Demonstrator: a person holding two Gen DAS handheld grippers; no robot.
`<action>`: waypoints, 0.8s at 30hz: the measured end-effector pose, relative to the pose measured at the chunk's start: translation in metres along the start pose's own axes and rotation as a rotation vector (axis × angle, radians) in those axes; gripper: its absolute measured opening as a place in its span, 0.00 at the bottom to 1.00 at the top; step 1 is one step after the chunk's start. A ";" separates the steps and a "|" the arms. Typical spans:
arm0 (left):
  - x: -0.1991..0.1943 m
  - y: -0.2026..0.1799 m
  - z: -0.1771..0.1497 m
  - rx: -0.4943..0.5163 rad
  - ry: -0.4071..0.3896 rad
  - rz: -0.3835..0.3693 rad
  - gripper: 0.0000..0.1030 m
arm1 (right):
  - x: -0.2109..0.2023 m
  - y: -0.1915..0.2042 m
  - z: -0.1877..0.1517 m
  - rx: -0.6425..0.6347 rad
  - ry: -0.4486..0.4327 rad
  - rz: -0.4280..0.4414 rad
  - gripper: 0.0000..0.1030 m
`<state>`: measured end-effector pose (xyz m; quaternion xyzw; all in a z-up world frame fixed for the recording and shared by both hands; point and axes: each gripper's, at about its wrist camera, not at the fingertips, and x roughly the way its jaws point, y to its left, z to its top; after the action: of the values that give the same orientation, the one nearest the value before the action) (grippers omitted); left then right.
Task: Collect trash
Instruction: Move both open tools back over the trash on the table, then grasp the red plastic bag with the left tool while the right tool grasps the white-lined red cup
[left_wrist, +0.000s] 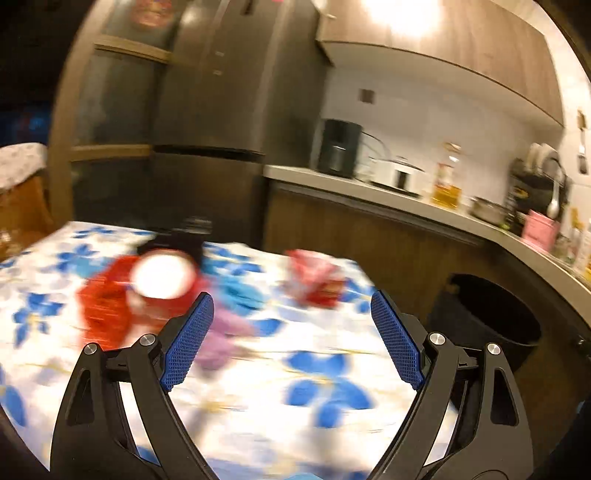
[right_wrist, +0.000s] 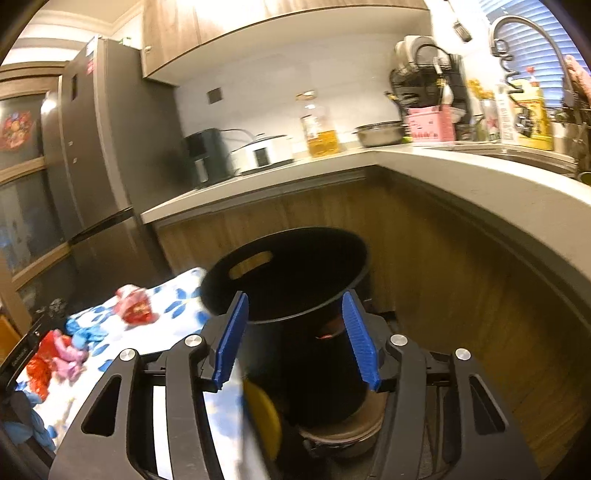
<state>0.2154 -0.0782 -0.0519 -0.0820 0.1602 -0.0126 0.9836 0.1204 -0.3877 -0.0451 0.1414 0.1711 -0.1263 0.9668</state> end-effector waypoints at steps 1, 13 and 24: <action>-0.003 0.014 0.001 -0.008 -0.008 0.023 0.83 | 0.000 0.007 -0.001 -0.007 0.003 0.015 0.53; -0.002 0.124 0.004 -0.045 0.035 0.224 0.83 | 0.009 0.114 -0.021 -0.125 0.049 0.215 0.53; 0.034 0.144 -0.006 -0.089 0.171 0.206 0.62 | 0.015 0.178 -0.034 -0.183 0.073 0.332 0.53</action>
<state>0.2460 0.0613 -0.0919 -0.1071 0.2516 0.0884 0.9578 0.1765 -0.2150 -0.0405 0.0837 0.1911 0.0564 0.9764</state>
